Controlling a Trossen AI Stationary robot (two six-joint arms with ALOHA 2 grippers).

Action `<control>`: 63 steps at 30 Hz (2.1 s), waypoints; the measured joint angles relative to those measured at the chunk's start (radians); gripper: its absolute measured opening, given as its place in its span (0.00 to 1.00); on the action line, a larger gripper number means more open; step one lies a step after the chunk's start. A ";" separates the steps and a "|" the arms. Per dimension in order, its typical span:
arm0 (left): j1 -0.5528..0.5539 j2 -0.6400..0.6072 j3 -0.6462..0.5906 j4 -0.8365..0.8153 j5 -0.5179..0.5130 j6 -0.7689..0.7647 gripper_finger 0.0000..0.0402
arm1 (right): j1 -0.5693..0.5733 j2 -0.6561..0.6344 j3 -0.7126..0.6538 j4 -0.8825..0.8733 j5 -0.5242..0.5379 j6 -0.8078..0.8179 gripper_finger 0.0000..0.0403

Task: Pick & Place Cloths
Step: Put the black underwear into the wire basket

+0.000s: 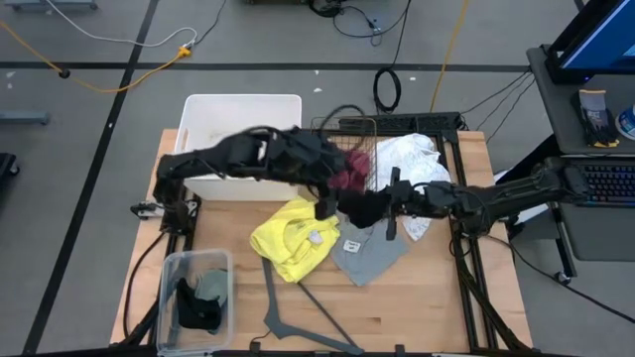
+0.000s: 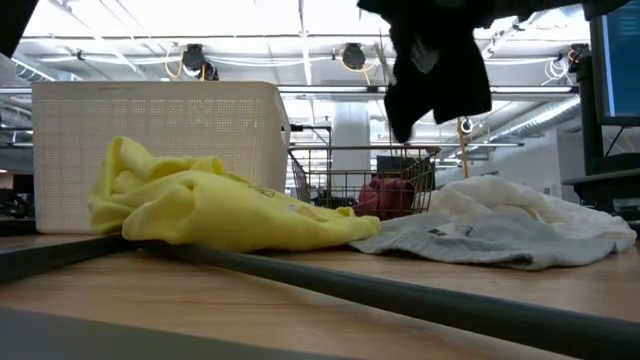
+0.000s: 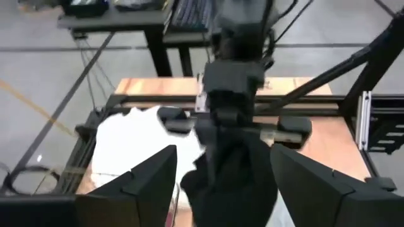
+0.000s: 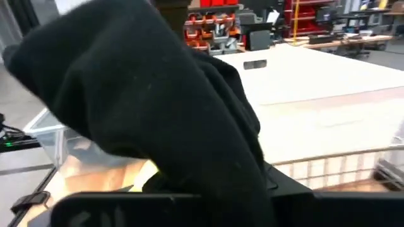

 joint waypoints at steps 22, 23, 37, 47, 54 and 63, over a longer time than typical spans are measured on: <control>0.023 -0.042 -0.001 -0.175 -0.016 -0.170 0.66 | -0.454 -0.034 0.006 0.274 -0.330 -0.204 0.02; 0.022 -0.042 -0.001 -0.174 -0.031 -0.177 0.66 | -0.486 -0.014 0.016 0.273 -0.364 -0.185 0.02; -0.043 -0.038 -0.100 -0.116 -0.123 -0.244 0.66 | -0.685 0.286 0.192 0.275 -0.595 -0.145 0.03; -0.026 -0.126 -0.335 0.048 -0.093 -0.270 0.66 | -0.741 0.423 0.201 0.260 -0.637 -0.074 0.03; -0.043 -0.315 -0.605 0.211 -0.117 -0.298 0.66 | -0.750 0.461 0.201 0.267 -0.638 -0.064 0.03; -0.092 -0.600 -0.991 0.435 -0.131 -0.323 0.66 | -0.750 0.524 0.201 0.269 -0.636 -0.063 0.03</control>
